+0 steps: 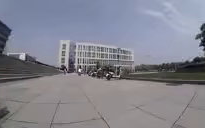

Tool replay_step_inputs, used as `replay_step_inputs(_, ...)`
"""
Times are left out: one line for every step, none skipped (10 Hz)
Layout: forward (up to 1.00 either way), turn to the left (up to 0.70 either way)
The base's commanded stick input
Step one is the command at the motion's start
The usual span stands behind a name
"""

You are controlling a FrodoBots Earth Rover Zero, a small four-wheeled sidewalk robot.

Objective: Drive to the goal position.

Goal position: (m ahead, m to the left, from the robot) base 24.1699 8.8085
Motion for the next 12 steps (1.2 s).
replay_step_inputs(0.70,0.35)
replay_step_inputs(0.70,0.35)
replay_step_inputs(0.70,0.35)
replay_step_inputs(0.70,0.35)
replay_step_inputs(0.70,0.35)
replay_step_inputs(0.70,0.35)
replay_step_inputs(0.70,0.35)
replay_step_inputs(0.70,0.35)
replay_step_inputs(0.70,0.35)
replay_step_inputs(0.70,0.35)
replay_step_inputs(0.70,0.35)
replay_step_inputs(0.70,0.35)
